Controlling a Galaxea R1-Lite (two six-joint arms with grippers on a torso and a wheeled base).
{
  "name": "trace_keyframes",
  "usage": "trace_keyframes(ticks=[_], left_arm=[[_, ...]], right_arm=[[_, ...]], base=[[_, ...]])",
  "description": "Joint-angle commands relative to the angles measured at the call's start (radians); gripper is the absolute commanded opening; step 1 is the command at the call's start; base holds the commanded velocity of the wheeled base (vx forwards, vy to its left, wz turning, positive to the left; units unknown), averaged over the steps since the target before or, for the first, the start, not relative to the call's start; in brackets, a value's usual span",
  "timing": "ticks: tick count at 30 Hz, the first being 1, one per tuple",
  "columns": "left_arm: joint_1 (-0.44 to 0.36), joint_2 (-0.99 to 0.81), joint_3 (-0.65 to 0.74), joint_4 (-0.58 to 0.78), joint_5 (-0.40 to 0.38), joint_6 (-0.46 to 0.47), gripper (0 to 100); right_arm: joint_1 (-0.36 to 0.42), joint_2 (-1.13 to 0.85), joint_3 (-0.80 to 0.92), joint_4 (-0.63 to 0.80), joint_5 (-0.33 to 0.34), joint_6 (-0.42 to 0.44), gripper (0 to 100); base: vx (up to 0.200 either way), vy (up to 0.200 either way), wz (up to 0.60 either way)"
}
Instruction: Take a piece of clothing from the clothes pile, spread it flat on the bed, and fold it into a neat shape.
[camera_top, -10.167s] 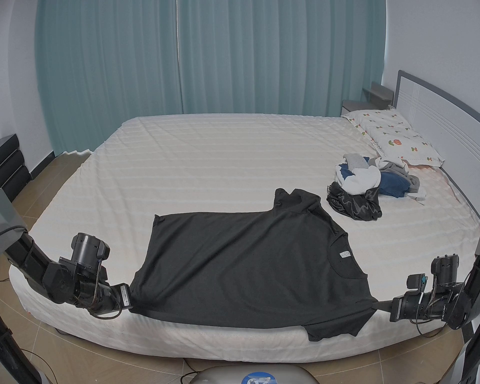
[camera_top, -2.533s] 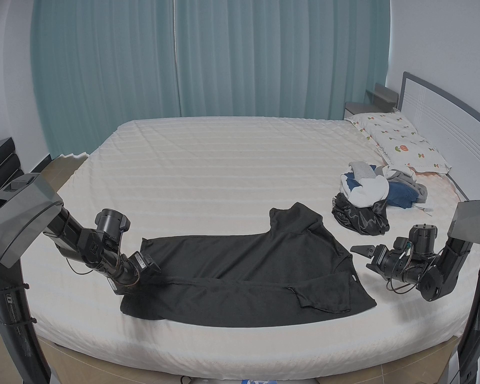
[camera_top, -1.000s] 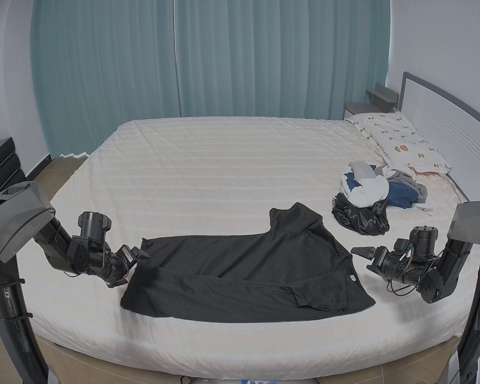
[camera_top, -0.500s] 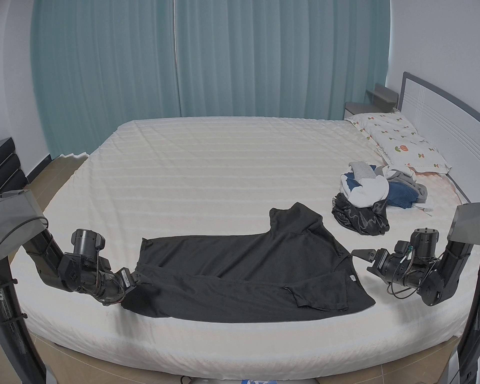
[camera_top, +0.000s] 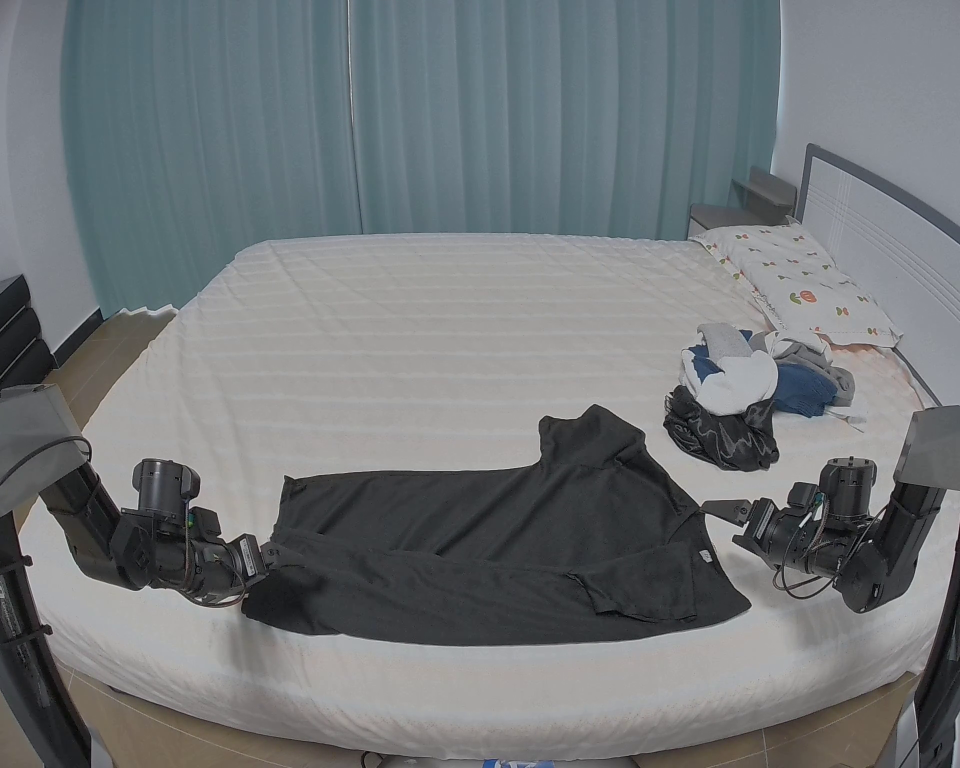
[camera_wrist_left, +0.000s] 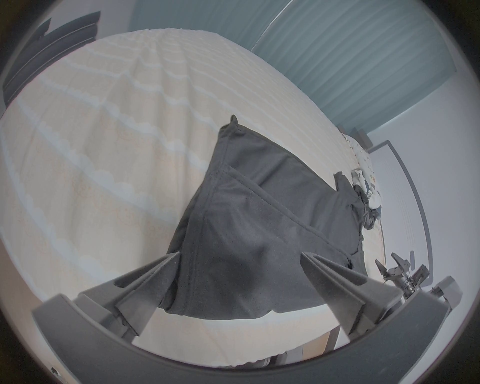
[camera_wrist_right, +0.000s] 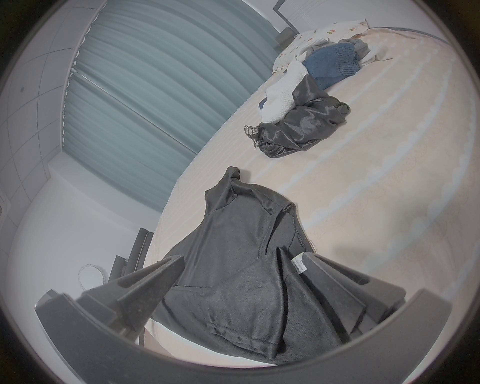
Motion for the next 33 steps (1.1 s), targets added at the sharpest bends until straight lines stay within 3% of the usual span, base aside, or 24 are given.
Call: trace_keyframes(ticks=[1,5,6,29,30,33], left_arm=[[0.002,0.008,0.019,-0.005,-0.011,0.012,100],[0.002,0.034,0.019,-0.005,-0.011,0.044,100],[0.002,0.044,0.02,-0.005,-0.01,0.066,0],[0.047,-0.042,0.091,0.109,0.061,0.184,0],[0.05,-0.044,0.093,0.11,0.061,0.187,100],[0.062,-0.052,0.093,0.133,0.061,0.207,100]], right_arm=[[0.003,0.002,0.0,0.0,0.0,0.0,100],[0.003,0.002,0.001,0.0,0.0,0.002,100],[0.005,0.002,0.001,0.0,0.0,0.002,100],[-0.001,-0.001,0.001,0.0,0.004,0.002,100],[-0.003,-0.001,0.001,0.0,0.002,0.002,100],[-0.001,-0.001,0.001,0.0,0.002,0.002,100]], base=[[0.0,0.0,0.0],[0.0,0.0,0.0],[0.0,0.0,0.0],[0.0,0.0,0.0],[0.0,0.0,0.0],[0.0,0.0,0.0]])
